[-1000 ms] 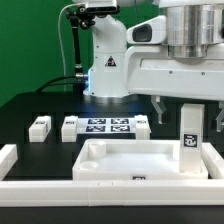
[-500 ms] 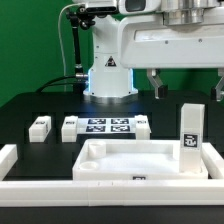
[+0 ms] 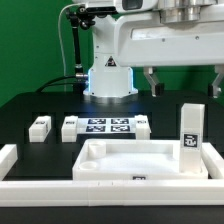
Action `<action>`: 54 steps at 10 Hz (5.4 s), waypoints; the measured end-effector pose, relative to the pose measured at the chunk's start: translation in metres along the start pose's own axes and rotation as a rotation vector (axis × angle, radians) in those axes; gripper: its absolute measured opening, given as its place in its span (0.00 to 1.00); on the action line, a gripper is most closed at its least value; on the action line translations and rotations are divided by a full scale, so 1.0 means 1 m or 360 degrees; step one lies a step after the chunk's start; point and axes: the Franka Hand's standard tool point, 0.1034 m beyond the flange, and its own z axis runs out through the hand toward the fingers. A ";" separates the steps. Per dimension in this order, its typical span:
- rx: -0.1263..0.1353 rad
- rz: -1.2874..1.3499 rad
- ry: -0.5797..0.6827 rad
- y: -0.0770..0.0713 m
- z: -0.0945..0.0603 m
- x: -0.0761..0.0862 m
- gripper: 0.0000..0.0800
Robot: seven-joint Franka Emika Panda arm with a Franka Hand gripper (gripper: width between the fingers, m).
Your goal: Assemble desk
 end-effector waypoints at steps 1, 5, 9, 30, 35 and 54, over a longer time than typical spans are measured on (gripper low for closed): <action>0.0002 -0.0056 0.0000 0.005 -0.002 -0.014 0.81; -0.0014 -0.0435 0.0023 0.012 0.001 -0.030 0.81; -0.0047 -0.0787 -0.0015 0.046 0.039 -0.058 0.81; -0.0346 -0.0509 -0.1433 0.107 0.126 -0.144 0.81; -0.0364 -0.0499 -0.1427 0.113 0.138 -0.170 0.81; -0.0256 -0.0492 -0.1457 0.137 0.038 -0.106 0.36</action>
Offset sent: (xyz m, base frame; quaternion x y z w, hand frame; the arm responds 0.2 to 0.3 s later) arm 0.0000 0.0000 0.0000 0.0000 0.0000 -0.1938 0.9810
